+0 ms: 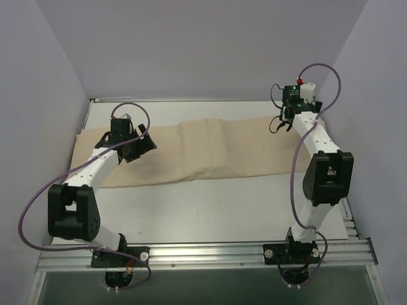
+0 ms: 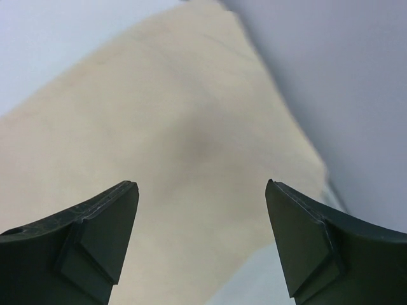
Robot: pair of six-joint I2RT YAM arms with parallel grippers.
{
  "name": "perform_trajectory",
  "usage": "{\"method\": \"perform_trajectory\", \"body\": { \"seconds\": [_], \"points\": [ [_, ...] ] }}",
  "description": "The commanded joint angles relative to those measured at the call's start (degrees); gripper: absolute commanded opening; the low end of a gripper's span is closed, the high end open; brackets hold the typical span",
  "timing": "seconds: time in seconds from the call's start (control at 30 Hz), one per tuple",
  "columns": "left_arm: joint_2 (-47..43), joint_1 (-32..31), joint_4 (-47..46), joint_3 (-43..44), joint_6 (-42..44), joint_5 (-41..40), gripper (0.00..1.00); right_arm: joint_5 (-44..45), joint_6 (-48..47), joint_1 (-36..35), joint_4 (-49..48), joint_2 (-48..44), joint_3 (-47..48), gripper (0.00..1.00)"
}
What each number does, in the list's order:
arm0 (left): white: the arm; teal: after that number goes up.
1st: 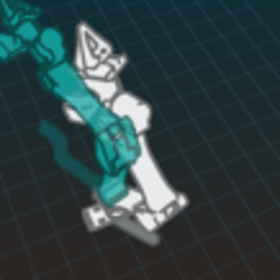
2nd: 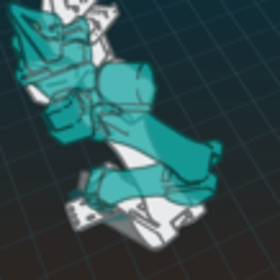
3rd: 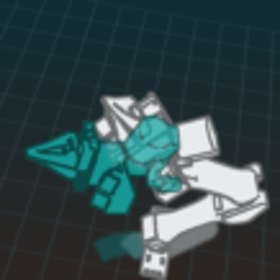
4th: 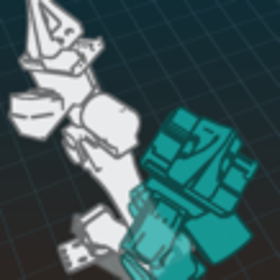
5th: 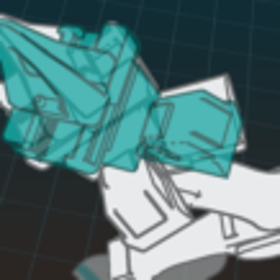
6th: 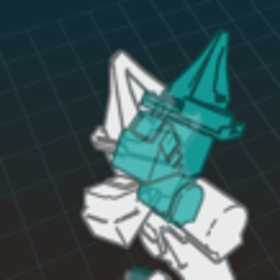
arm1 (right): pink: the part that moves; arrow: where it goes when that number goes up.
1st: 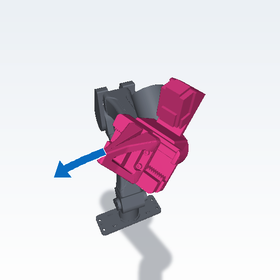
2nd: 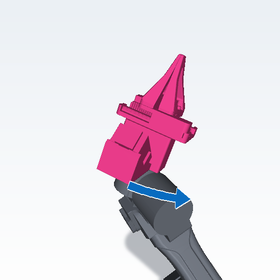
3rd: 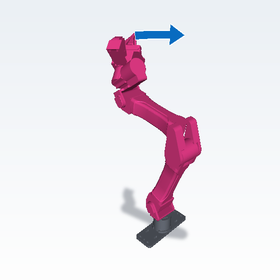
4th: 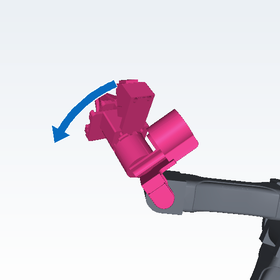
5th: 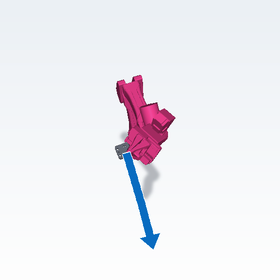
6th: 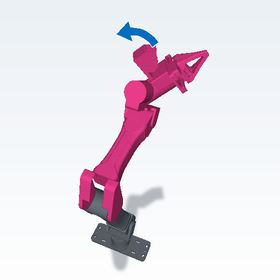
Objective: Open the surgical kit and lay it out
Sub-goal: Open the surgical kit at the center of the board.
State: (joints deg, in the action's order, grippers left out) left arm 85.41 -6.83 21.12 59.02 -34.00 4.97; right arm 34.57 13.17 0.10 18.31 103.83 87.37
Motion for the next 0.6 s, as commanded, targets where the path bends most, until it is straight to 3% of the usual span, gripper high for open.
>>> {"method": "perform_trajectory", "body": {
  "seconds": [0.0,0.13,0.3,0.37,0.47,0.57],
  "points": [
    [2.92,-0.46,-0.82,5.39,-1.42,1.27,0.9,-12.12,0.54,-0.99,-2.47,5.05,4.64,0.83],
    [7.31,-0.38,0.58,8.82,-0.11,1.88,0.9,-42.06,11.92,1.05,-23.15,8.93,0.19,0.78],
    [11.98,-0.82,8.84,13.05,0.07,4.25,0.91,-37.91,17.68,-1.59,-18.57,16.13,8.86,0.77],
    [11.72,-0.82,8.15,12.0,-0.89,6.44,0.91,-26.79,14.28,-1.51,-12.0,16.66,13.07,0.75],
    [12.32,-0.9,9.37,11.37,-2.3,8.55,0.9,-19.29,15.2,2.79,-0.58,18.07,17.03,0.68],
    [14.25,-1.08,14.7,13.92,-1.51,6.91,0.88,-20.86,16.1,6.66,0.24,14.4,9.97,0.59]
  ]
}}
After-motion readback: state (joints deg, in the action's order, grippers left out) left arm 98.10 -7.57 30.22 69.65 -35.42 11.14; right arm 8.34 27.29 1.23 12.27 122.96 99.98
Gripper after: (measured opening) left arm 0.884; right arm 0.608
